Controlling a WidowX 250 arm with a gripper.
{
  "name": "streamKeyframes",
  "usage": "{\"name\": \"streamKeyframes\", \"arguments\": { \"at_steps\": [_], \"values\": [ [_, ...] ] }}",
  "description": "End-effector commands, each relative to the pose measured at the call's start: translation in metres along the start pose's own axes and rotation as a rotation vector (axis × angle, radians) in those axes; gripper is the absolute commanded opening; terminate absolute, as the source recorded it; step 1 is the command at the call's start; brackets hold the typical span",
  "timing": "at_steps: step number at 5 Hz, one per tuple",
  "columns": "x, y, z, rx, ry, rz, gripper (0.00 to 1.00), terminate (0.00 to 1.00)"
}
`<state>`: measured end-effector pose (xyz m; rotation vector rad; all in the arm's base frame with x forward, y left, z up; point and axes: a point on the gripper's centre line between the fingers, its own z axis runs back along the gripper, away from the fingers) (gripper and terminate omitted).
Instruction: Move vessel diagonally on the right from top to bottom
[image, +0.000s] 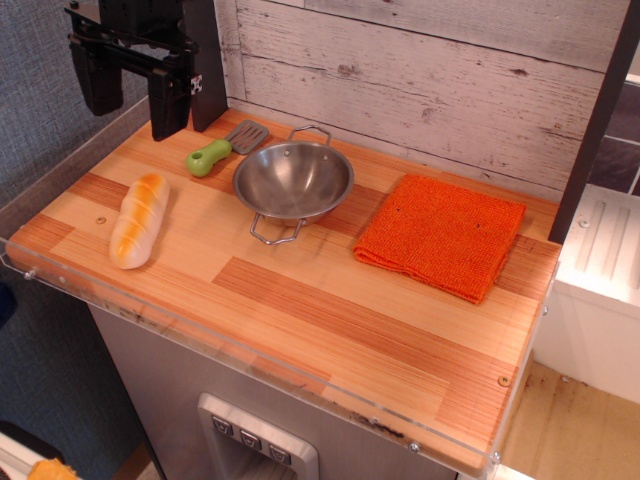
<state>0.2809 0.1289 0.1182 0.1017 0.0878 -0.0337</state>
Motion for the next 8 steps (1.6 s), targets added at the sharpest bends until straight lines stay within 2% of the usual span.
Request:
{"name": "streamKeyframes", "arguments": {
  "at_steps": [1, 2, 4, 5, 6, 8],
  "values": [
    [0.0, 0.0, 0.0, 0.0, 0.0, 0.0, 1.0, 0.0],
    [0.023, -0.026, 0.004, -0.018, -0.038, -0.074, 1.0, 0.0],
    [0.052, -0.075, 0.012, -0.047, -0.112, -0.165, 1.0, 0.0],
    [0.067, -0.096, -0.001, -0.065, -0.135, -0.182, 1.0, 0.0],
    [0.077, -0.108, -0.021, -0.11, -0.175, -0.187, 1.0, 0.0],
    [0.087, -0.115, -0.045, -0.103, -0.195, -0.18, 1.0, 0.0]
  ]
}}
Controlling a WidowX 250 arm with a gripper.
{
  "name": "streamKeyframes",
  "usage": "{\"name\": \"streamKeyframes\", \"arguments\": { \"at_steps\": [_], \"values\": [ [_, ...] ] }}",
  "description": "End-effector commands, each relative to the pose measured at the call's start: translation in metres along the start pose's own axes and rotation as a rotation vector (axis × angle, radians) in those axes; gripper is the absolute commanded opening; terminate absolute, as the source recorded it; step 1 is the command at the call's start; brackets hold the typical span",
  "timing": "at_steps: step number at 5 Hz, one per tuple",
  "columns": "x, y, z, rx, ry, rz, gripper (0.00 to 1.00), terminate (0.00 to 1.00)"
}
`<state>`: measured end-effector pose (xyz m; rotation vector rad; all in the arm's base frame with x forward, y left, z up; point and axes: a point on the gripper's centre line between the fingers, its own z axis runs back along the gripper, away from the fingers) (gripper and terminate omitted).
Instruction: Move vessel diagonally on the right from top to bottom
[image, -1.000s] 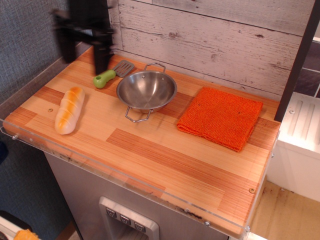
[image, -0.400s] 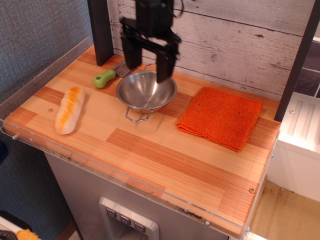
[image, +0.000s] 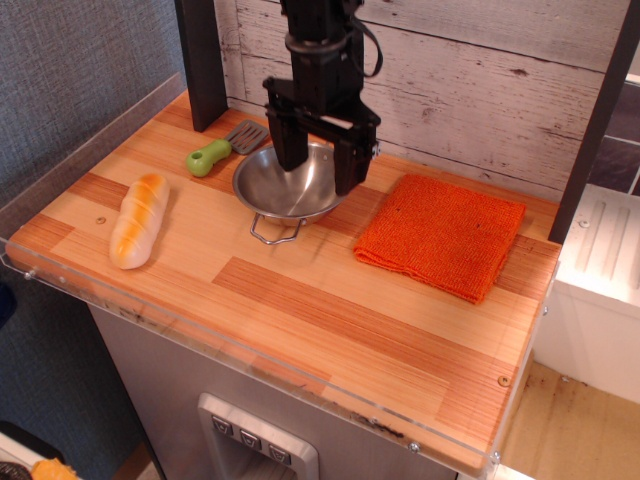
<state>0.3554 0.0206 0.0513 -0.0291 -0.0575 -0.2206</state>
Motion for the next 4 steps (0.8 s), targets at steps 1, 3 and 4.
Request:
{"name": "streamKeyframes", "arguments": {
  "at_steps": [1, 3, 4],
  "values": [
    [0.007, -0.003, -0.007, 0.039, -0.033, 0.01, 1.0, 0.0],
    [0.005, 0.003, -0.027, 0.067, 0.01, 0.013, 1.0, 0.0],
    [0.002, 0.004, -0.03, 0.083, 0.018, 0.014, 0.0, 0.0]
  ]
}}
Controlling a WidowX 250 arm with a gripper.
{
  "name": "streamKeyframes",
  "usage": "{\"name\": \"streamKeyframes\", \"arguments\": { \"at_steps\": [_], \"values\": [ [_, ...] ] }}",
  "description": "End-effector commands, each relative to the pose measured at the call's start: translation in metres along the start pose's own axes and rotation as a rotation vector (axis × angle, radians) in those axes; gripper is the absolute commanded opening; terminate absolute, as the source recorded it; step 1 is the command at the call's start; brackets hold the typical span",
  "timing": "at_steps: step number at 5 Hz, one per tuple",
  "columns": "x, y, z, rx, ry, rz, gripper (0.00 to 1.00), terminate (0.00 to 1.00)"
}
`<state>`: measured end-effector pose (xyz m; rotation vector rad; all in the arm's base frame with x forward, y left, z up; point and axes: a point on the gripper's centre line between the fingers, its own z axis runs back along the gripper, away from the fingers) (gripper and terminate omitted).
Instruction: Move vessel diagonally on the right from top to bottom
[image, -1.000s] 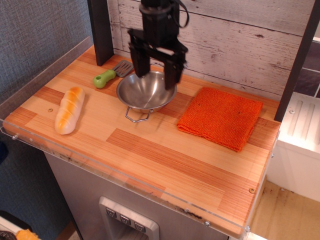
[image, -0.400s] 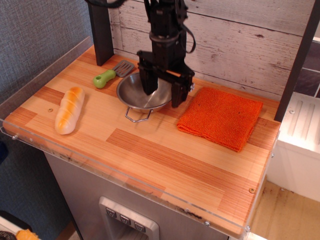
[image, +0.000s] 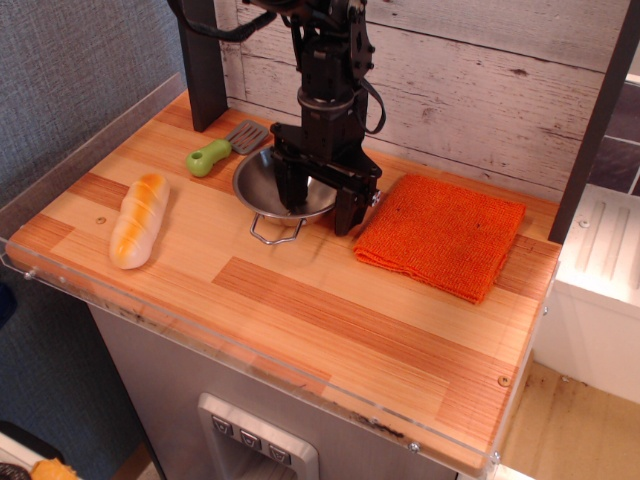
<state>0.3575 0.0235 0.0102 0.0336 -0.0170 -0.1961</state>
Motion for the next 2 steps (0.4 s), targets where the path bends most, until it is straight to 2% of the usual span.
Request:
{"name": "streamKeyframes", "arguments": {
  "at_steps": [1, 2],
  "values": [
    [0.0, -0.004, 0.015, 0.023, -0.026, -0.023, 0.0, 0.0],
    [-0.001, -0.007, 0.031, 0.003, -0.052, -0.027, 0.0, 0.0]
  ]
}}
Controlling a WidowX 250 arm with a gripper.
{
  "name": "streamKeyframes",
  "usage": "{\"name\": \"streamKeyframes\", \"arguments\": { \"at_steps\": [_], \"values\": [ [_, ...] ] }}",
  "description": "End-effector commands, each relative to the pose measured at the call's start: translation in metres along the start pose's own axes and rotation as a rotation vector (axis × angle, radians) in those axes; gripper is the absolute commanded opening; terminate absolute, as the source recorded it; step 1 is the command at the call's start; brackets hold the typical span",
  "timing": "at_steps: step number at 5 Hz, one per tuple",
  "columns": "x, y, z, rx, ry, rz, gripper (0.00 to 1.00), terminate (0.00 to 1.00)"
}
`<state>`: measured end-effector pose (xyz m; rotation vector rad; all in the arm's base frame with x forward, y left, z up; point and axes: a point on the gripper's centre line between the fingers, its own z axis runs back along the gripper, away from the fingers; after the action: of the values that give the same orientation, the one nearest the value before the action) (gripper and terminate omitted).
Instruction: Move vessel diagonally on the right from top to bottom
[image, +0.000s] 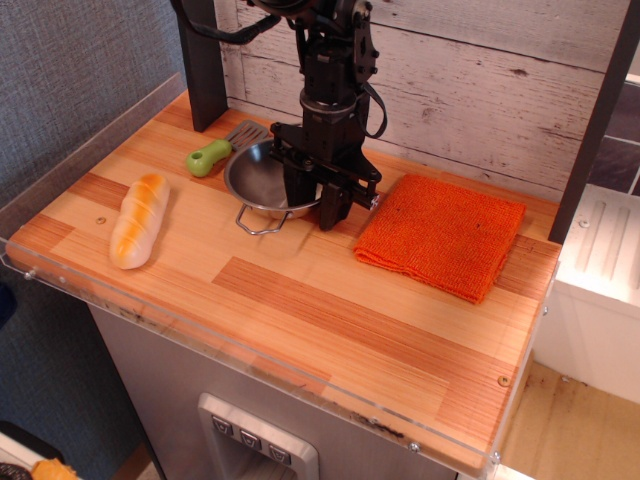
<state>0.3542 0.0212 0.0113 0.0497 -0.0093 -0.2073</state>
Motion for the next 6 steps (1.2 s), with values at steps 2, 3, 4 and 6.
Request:
{"name": "streamKeyframes", "arguments": {
  "at_steps": [2, 3, 4, 6],
  "values": [
    [-0.009, 0.004, 0.086, -0.06, -0.161, 0.012, 0.0, 0.0],
    [-0.025, 0.001, 0.112, -0.049, -0.187, -0.013, 0.0, 0.0],
    [-0.047, -0.022, 0.115, -0.079, -0.147, -0.109, 0.0, 0.0],
    [-0.087, -0.067, 0.086, -0.051, -0.057, -0.292, 0.0, 0.0]
  ]
}}
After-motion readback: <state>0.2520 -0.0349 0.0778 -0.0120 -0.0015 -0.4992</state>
